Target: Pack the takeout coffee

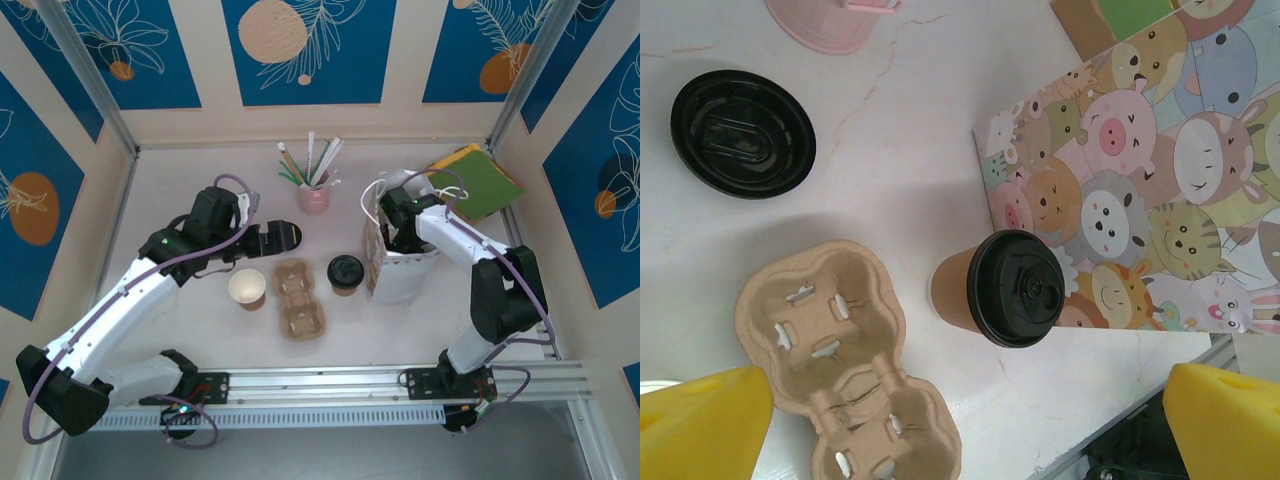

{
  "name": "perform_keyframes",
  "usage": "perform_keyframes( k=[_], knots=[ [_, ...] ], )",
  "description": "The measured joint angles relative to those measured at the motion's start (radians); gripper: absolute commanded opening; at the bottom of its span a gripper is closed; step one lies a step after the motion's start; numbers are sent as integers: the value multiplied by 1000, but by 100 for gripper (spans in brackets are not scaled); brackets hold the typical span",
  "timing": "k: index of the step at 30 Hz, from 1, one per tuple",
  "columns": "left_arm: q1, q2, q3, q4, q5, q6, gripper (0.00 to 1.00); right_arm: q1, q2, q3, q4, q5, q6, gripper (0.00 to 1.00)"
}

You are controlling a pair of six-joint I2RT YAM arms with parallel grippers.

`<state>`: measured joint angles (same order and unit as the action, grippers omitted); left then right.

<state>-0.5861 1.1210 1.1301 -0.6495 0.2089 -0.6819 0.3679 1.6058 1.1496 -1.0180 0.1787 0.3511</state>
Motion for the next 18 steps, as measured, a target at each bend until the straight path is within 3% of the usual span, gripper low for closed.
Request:
perform_keyframes(
  k=[18],
  knots=[
    [0, 0, -6, 7, 1, -10, 100, 0, -44, 0, -27, 1, 35, 69]
  ],
)
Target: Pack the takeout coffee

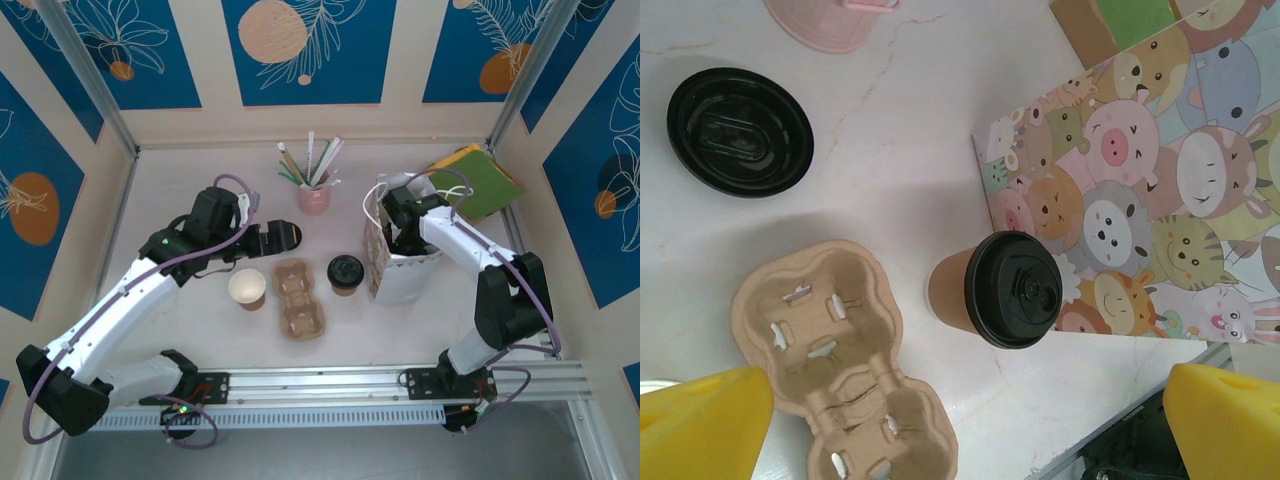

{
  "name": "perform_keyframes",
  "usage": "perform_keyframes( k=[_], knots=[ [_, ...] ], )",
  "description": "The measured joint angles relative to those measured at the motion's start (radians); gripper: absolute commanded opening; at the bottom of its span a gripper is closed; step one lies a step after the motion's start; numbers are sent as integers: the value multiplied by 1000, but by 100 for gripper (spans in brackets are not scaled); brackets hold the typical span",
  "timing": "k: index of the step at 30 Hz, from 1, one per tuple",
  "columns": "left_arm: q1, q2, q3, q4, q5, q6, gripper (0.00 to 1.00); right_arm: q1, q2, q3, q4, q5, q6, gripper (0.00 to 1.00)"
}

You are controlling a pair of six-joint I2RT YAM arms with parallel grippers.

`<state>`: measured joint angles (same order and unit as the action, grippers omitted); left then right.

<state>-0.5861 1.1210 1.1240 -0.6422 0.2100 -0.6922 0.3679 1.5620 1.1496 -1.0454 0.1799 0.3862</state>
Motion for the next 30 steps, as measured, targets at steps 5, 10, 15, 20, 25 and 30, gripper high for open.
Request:
perform_keyframes(
  k=[5, 10, 15, 20, 25, 30],
  knots=[
    [0, 0, -2, 0, 0, -7, 100, 0, -24, 0, -8, 0, 13, 72],
    [0, 0, -3, 0, 1, -8, 100, 0, -33, 0, -18, 3, 17, 76],
    [0, 0, -3, 2, 3, -10, 100, 0, -40, 0, -22, 3, 21, 76],
    [0, 0, -3, 7, 4, -10, 100, 0, -58, 0, -25, 3, 28, 76],
    [0, 0, -3, 7, 4, -10, 100, 0, -74, 5, -42, 4, 35, 76],
    [0, 0, -3, 8, 8, -10, 100, 0, -92, 23, -56, 10, 35, 76]
  ],
)
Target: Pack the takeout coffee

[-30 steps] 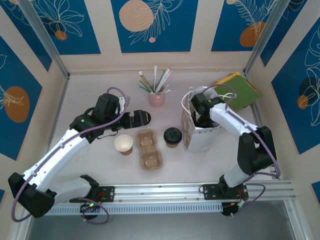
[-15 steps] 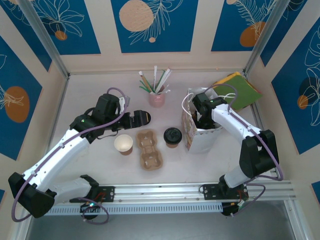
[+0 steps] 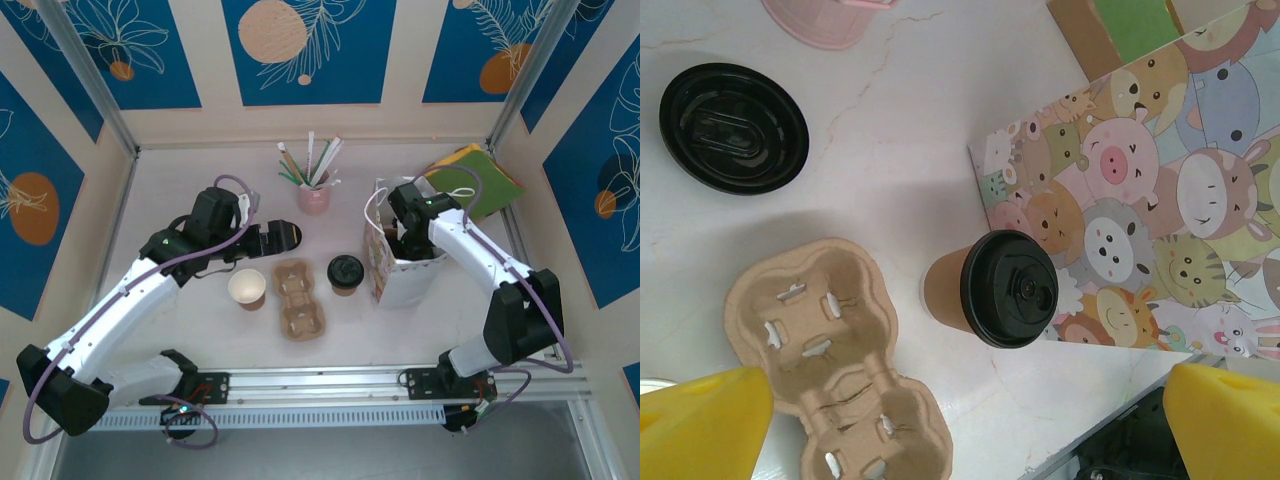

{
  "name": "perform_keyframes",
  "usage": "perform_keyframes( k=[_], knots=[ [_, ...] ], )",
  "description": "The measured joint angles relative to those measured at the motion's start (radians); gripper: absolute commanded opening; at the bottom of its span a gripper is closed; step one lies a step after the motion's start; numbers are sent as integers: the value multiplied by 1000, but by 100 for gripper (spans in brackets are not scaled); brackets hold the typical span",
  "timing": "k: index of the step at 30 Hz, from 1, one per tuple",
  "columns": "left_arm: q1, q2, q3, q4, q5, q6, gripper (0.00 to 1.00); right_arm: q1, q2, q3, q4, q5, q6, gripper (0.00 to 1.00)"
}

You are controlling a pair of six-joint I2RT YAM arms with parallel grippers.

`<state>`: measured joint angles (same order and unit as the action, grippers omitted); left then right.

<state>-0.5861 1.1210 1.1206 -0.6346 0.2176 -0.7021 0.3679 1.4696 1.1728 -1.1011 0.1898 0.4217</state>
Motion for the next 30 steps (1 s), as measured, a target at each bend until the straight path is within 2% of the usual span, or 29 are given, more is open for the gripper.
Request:
perform_keyframes(
  k=[30],
  knots=[
    [0, 9, 0, 22, 19, 0, 100, 1, -47, 106, -64, 23, 23, 74]
  ],
)
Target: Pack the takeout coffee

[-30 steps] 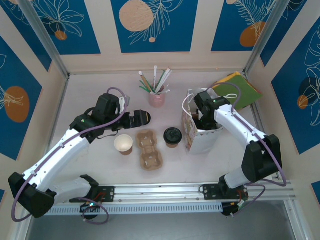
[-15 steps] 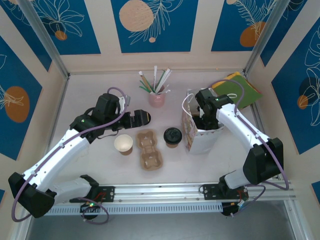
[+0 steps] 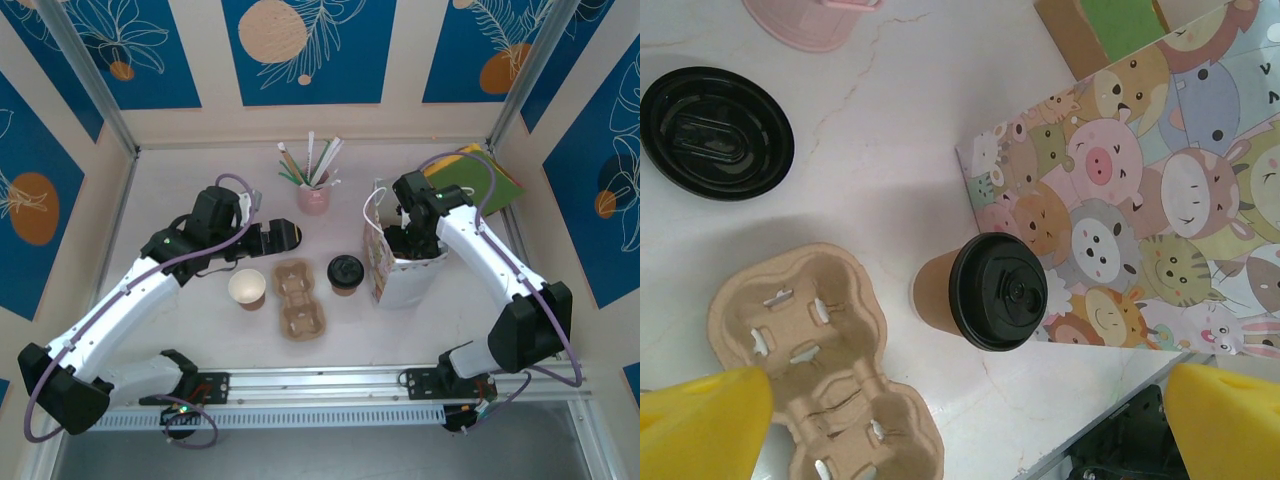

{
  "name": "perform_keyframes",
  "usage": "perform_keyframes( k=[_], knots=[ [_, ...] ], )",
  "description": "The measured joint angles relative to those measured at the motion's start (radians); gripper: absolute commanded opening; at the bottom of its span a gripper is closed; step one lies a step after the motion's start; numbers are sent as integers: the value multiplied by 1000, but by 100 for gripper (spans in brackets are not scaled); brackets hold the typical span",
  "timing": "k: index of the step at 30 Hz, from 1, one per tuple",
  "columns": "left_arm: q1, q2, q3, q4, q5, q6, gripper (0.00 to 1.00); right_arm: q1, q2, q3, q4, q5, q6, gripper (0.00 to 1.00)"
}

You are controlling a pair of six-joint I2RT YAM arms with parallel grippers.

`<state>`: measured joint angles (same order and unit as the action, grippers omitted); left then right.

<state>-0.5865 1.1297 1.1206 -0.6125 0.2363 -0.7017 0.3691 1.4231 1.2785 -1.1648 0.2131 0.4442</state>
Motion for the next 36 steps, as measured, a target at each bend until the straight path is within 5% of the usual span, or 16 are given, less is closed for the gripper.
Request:
perform_keyframes(
  k=[36],
  knots=[
    [-1, 30, 0, 0, 0, 3, 100, -10, -74, 90, -3, 42, 11, 68]
  ],
)
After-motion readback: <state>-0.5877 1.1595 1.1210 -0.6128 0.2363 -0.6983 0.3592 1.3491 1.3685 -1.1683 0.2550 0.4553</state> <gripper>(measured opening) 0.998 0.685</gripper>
